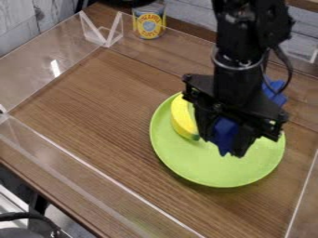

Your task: Put the blue object in the green plate

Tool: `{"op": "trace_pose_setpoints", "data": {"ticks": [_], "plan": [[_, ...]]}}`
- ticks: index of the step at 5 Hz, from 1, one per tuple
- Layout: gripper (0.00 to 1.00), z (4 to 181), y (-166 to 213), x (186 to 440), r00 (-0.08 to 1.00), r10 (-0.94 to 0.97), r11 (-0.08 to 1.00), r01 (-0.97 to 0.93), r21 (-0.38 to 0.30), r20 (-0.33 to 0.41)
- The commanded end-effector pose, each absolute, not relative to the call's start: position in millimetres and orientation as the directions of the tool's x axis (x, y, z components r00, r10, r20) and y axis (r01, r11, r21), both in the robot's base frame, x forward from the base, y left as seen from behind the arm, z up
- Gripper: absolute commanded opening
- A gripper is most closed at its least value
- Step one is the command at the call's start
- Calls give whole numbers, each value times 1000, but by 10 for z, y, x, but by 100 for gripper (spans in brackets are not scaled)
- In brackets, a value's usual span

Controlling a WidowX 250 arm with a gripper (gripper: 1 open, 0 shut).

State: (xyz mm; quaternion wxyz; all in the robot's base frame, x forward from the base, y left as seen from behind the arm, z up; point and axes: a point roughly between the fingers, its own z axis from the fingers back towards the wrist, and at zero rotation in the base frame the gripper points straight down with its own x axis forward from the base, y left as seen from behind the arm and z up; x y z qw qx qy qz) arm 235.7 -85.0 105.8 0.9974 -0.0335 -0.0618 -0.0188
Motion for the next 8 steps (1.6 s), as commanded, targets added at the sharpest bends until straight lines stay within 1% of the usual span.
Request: {"op": "trace_pose_setpoints", "data": {"ticks": [1, 3, 4, 8], "plan": [[0, 1024, -815, 2405, 988, -15, 997, 27, -74, 151], [0, 827, -771, 2454, 989, 3, 997, 9, -76, 148], [0, 771, -755, 2486, 988, 20, 997, -8, -76, 151], [0, 678, -722, 2568, 984, 71, 994, -56, -93, 163]]}}
